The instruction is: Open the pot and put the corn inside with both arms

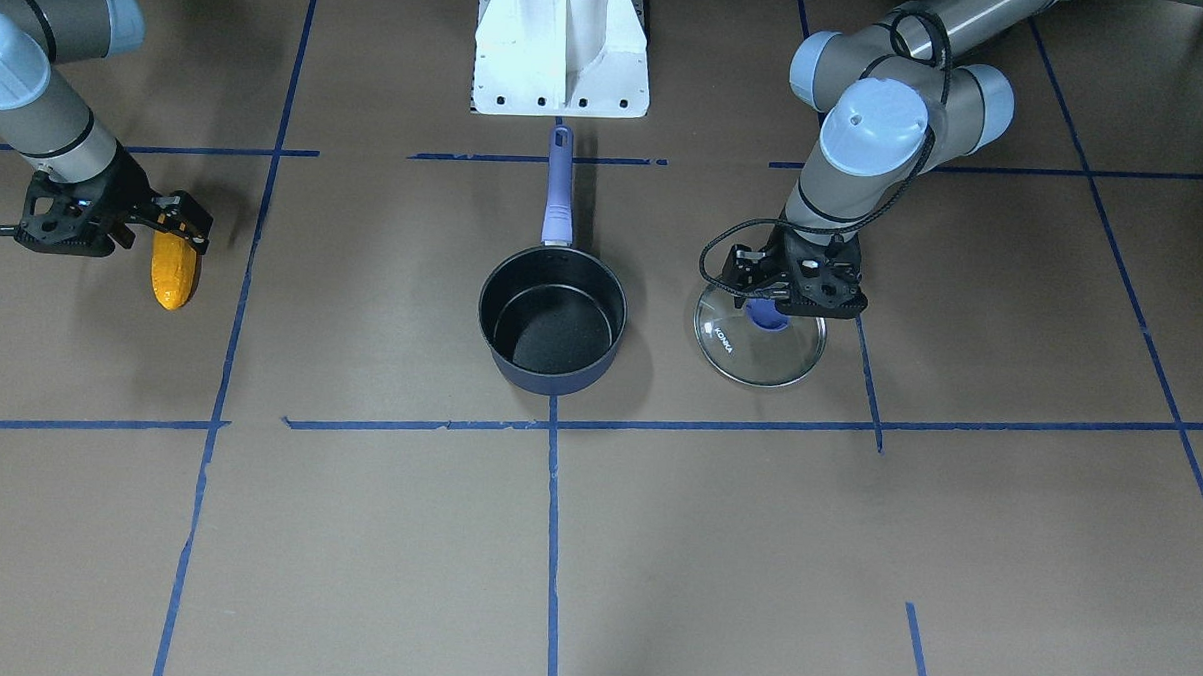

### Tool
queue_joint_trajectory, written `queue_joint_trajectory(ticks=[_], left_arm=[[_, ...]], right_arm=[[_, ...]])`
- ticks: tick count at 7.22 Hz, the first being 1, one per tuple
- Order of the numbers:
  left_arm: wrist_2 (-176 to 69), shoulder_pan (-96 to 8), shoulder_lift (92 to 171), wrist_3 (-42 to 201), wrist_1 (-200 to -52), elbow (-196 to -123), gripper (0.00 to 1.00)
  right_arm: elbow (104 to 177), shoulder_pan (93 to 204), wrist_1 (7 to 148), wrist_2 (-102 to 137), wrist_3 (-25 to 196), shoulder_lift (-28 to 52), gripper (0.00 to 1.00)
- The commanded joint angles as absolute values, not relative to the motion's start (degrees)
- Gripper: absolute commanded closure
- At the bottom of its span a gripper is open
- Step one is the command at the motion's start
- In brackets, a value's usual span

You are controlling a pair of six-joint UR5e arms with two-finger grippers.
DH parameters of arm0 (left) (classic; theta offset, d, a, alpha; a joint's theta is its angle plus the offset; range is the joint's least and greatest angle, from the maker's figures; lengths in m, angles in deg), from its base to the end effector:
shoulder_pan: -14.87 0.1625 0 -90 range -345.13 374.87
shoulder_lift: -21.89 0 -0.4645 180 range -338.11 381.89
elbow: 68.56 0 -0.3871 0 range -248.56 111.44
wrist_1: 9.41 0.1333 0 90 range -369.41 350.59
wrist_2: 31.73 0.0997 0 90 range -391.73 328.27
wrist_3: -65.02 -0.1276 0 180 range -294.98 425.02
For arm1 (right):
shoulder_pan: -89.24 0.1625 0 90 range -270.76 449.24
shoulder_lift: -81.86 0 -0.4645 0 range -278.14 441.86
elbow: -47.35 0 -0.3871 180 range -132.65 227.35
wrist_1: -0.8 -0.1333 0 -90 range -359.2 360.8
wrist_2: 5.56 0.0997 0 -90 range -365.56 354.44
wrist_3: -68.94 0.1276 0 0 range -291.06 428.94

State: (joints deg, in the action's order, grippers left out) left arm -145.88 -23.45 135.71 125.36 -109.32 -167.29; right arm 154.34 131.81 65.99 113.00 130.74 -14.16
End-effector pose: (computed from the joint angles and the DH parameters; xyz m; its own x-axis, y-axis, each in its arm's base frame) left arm 0.4723 -0.4766 0.3978 0.6757 0.0415 -0.7360 0.0169 0.9973 0.0718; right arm -0.3029 -0.3764 0.5834 0.7100 0.0887 0.6986 -0.0599 0.9961 -0.0655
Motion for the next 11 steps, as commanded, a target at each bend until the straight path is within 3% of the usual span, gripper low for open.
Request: queue_joint_trajectory(ticks=[1,3,4,5,6,7,11], left_arm=[[-145.9,-23.5,135.7,125.5,-109.3,-167.4,0.01],[-145.8,-23.5,135.7,125.5,-109.3,-167.4,0.01],[-145.8,-23.5,135.6,125.5,-109.3,-167.4,0.01],[-145.8,-23.5,135.6,125.7,-109.3,-167.4,0.01],[-145.8,-23.5,135.6,125.7,-109.3,-167.5,0.01],[-145.9,-23.5,135.7,125.7,-109.3,-167.7,0.01],[-149.6,-26.8,133.7,125.7,-108.6,-174.2,0.01]], right_arm=[[154.2,131.1,65.9,112.9,130.7,-14.7,0.00],[154.0,130.6,65.9,111.9,130.7,-14.6,0.07],[153.7,130.5,65.9,111.9,130.8,-14.5,0.18],[153.5,130.3,65.9,111.8,130.8,-14.2,0.55],[153.6,130.3,65.9,111.8,130.8,-14.1,0.80],[153.7,130.4,65.8,111.8,130.7,-13.9,0.96],[161.4,134.0,67.2,112.5,130.6,-13.8,0.99]])
